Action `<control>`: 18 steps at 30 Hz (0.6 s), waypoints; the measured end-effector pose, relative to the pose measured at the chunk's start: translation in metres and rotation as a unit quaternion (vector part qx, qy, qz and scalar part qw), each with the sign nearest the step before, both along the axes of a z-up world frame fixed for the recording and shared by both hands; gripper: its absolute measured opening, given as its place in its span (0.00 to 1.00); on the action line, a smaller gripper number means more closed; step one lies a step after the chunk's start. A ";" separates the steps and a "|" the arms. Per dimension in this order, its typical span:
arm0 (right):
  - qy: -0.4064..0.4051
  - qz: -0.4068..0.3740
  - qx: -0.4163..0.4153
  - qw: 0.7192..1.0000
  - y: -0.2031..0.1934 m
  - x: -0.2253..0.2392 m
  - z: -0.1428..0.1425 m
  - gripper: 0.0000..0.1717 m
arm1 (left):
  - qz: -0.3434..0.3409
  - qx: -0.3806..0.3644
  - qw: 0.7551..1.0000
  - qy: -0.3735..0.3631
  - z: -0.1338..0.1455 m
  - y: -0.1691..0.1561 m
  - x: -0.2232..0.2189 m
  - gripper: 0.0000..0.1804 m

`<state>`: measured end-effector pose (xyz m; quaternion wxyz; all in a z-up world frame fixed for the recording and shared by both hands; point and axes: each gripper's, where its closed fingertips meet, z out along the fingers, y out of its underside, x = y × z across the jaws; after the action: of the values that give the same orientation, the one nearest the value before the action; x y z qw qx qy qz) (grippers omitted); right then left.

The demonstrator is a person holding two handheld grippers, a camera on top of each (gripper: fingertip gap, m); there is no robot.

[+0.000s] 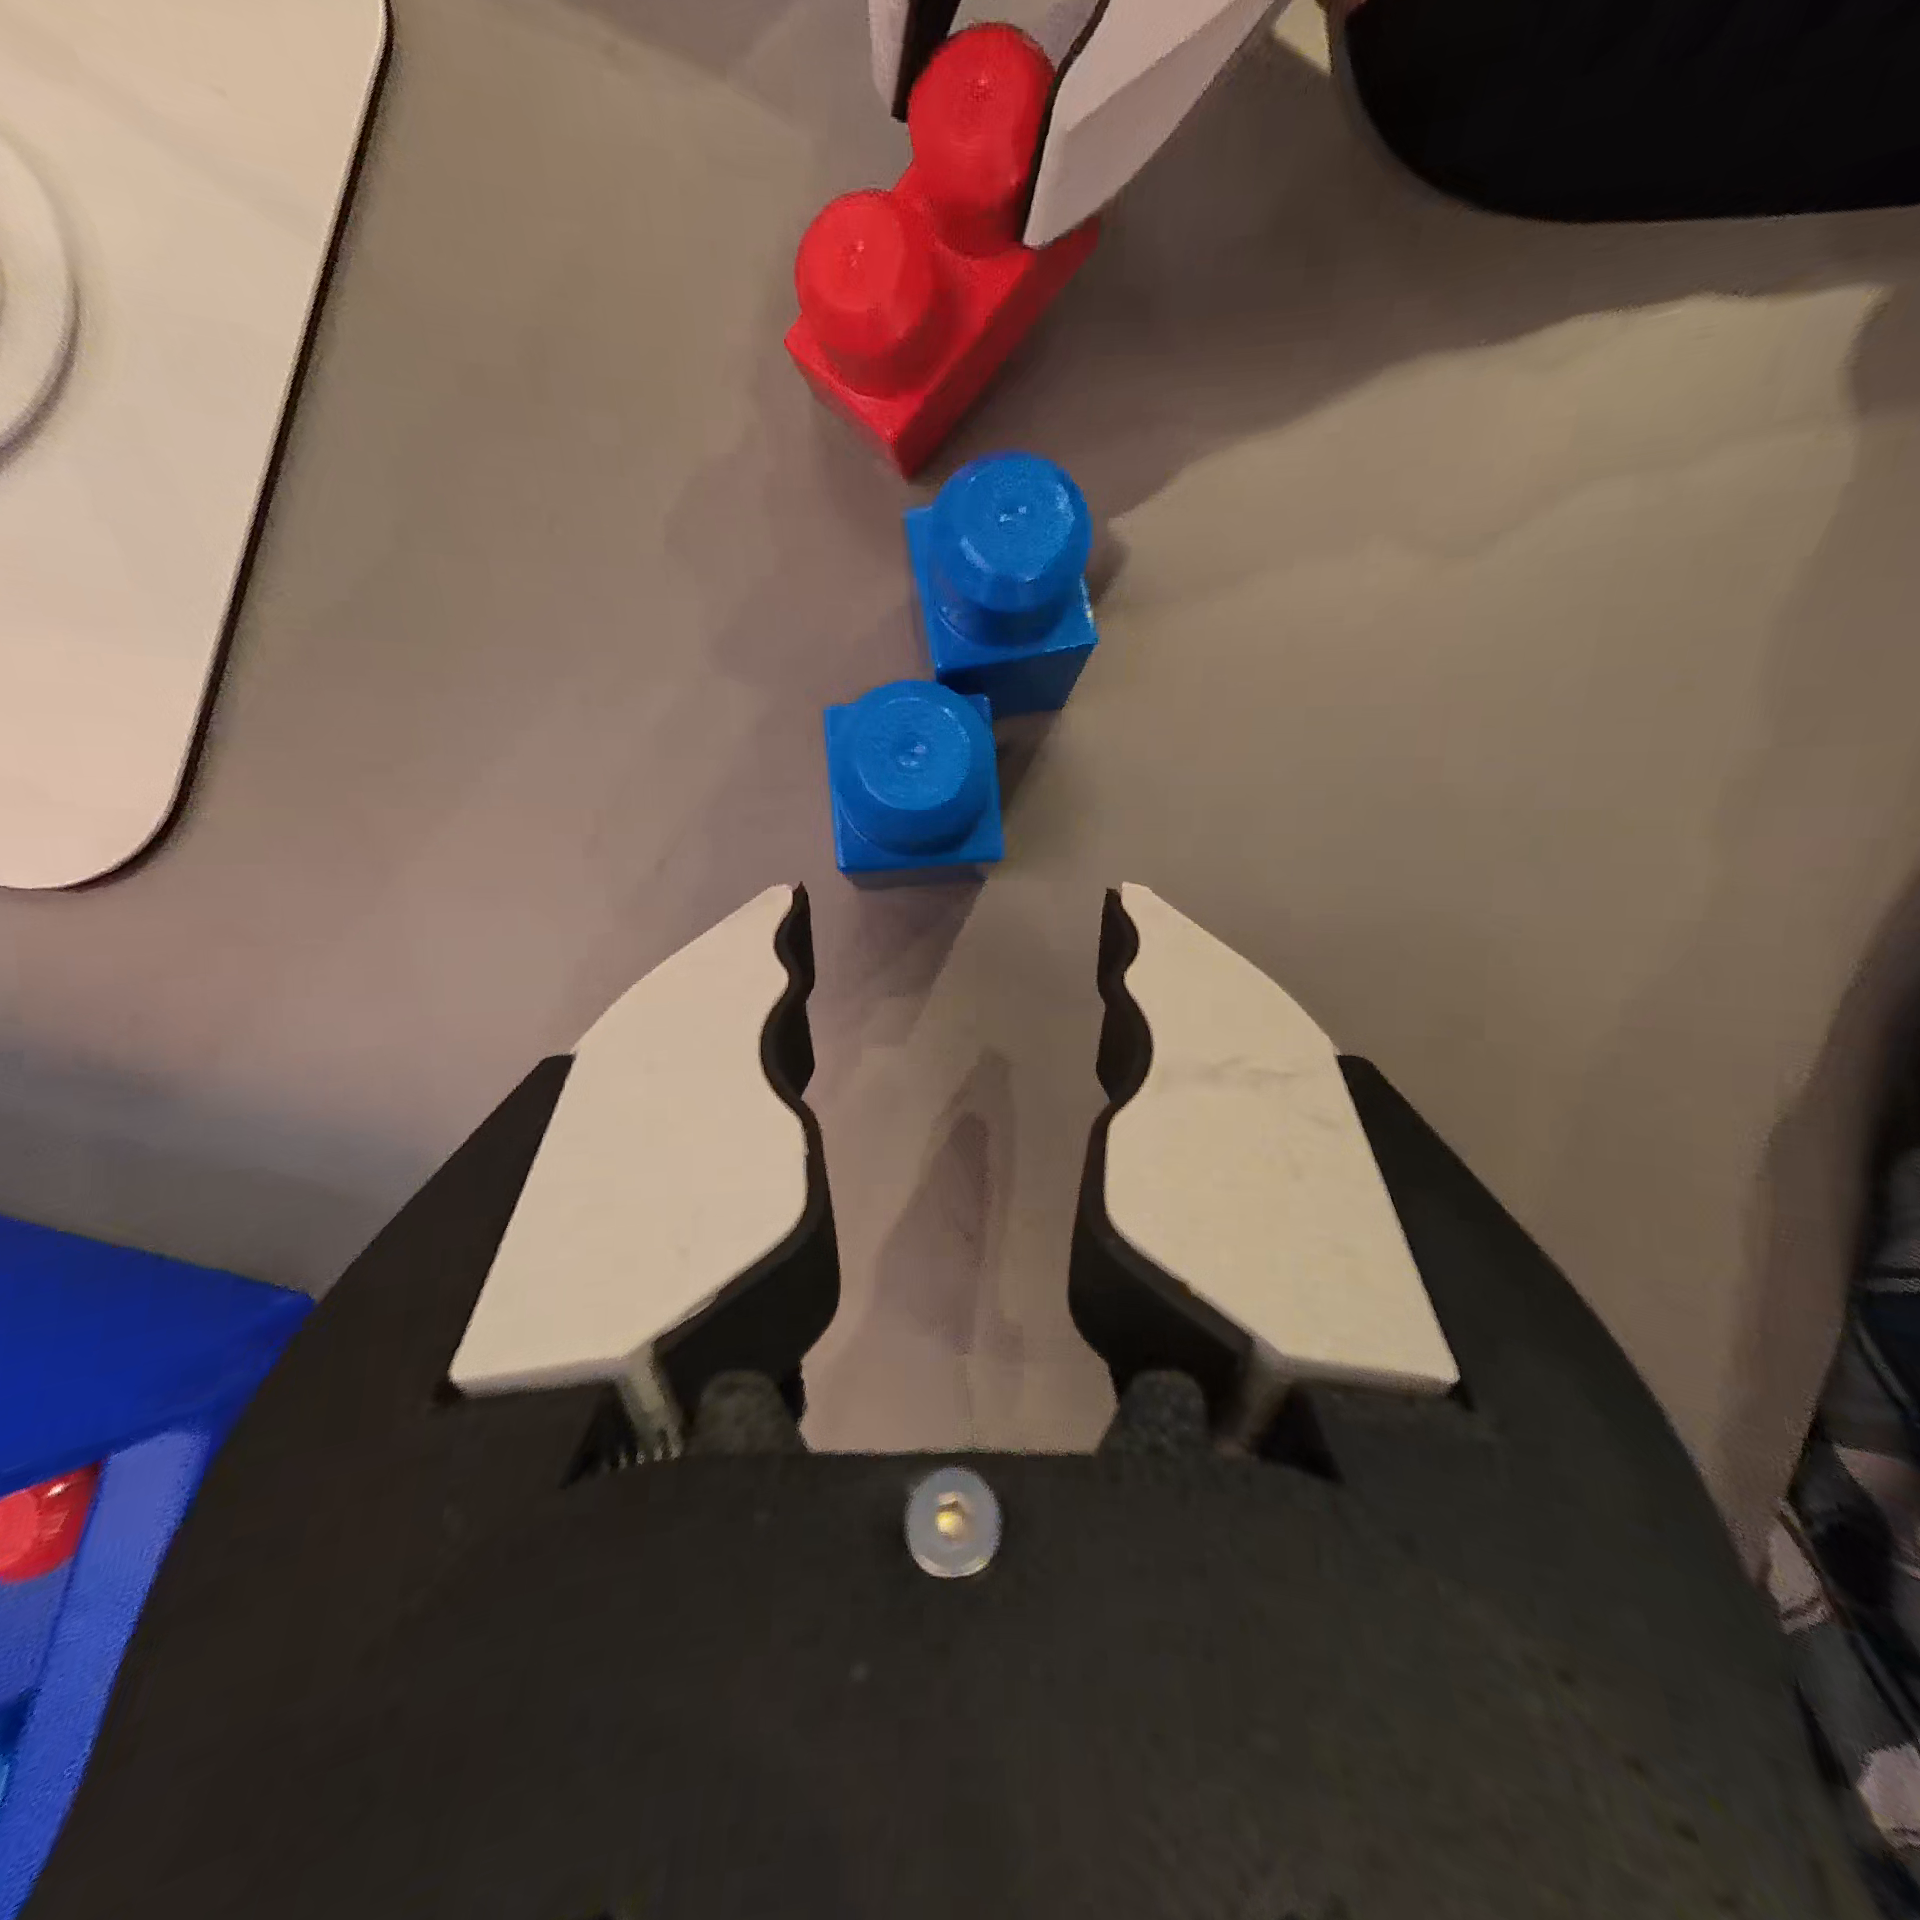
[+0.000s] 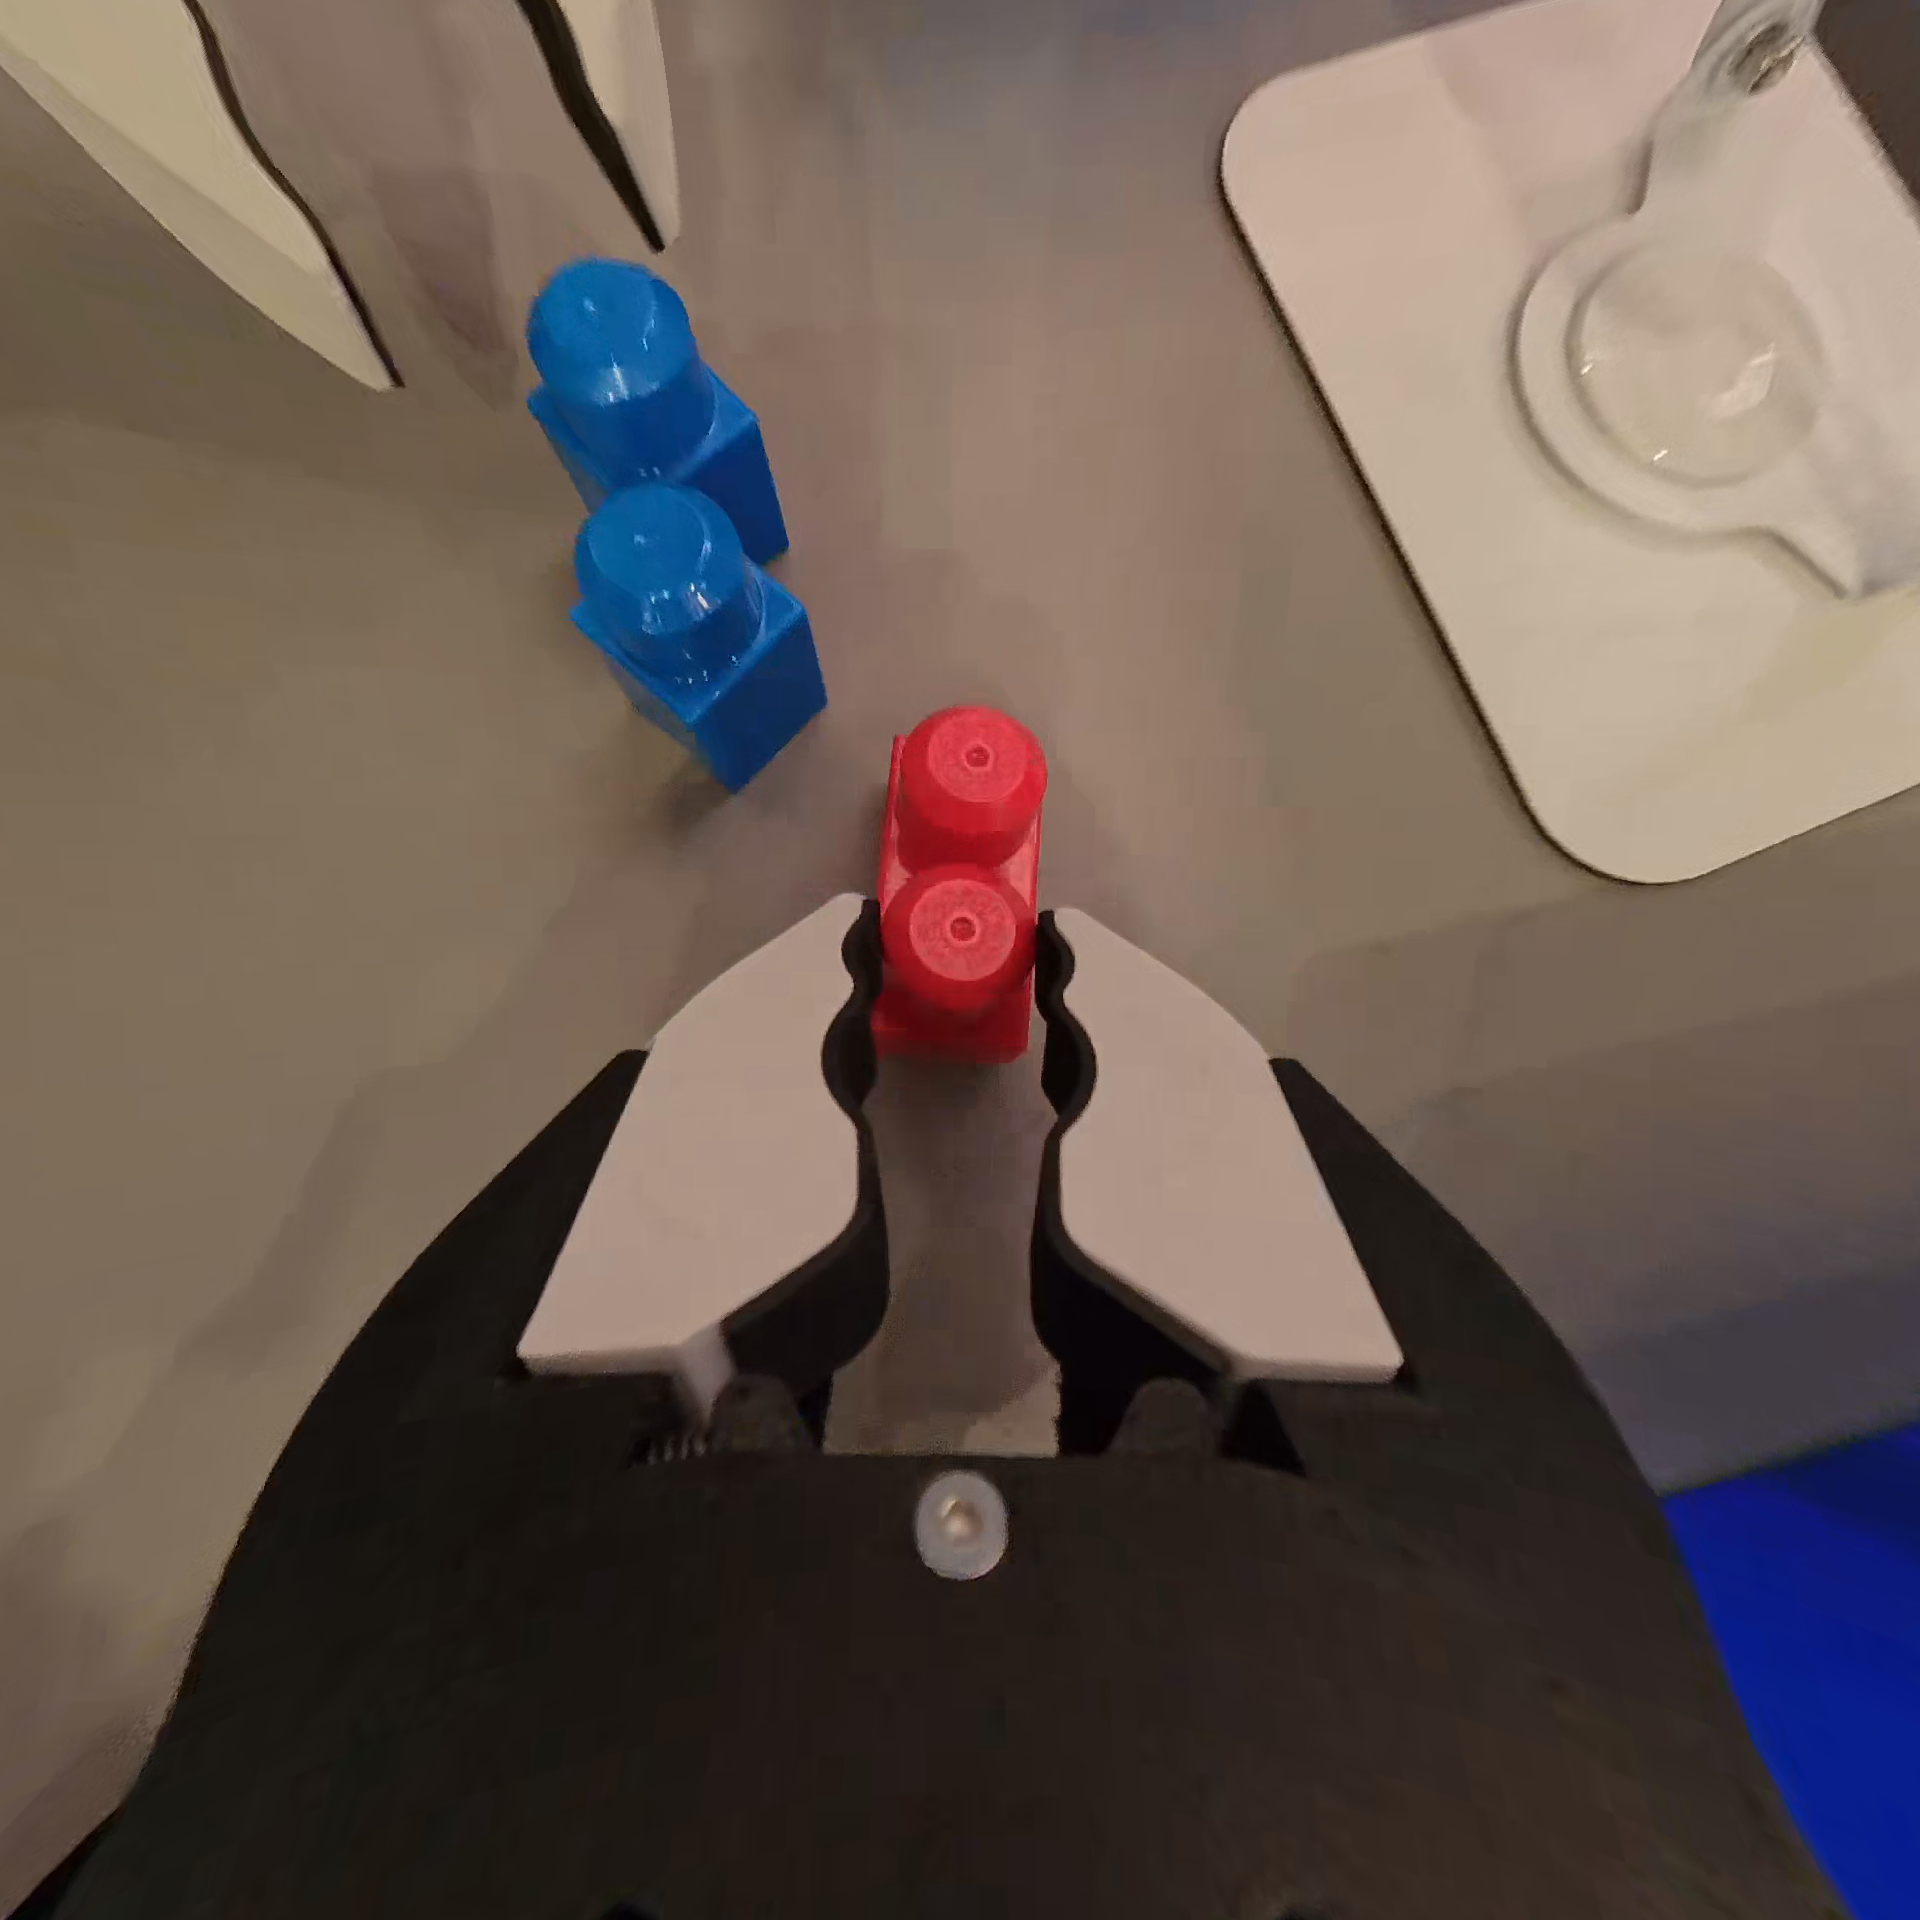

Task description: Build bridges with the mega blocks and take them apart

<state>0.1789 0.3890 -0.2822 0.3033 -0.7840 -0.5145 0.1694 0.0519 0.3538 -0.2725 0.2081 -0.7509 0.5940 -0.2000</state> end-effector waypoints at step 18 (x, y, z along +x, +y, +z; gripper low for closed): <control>-0.068 0.149 0.022 0.986 -0.039 -0.056 -0.002 0.00 | -0.115 -0.027 0.992 -0.034 -0.017 0.004 0.015 0.19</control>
<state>0.1227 0.3499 -0.2844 0.2566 -0.7010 -0.6487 0.1478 0.0670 0.3574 -0.2895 0.1833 -0.6759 0.6633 -0.2640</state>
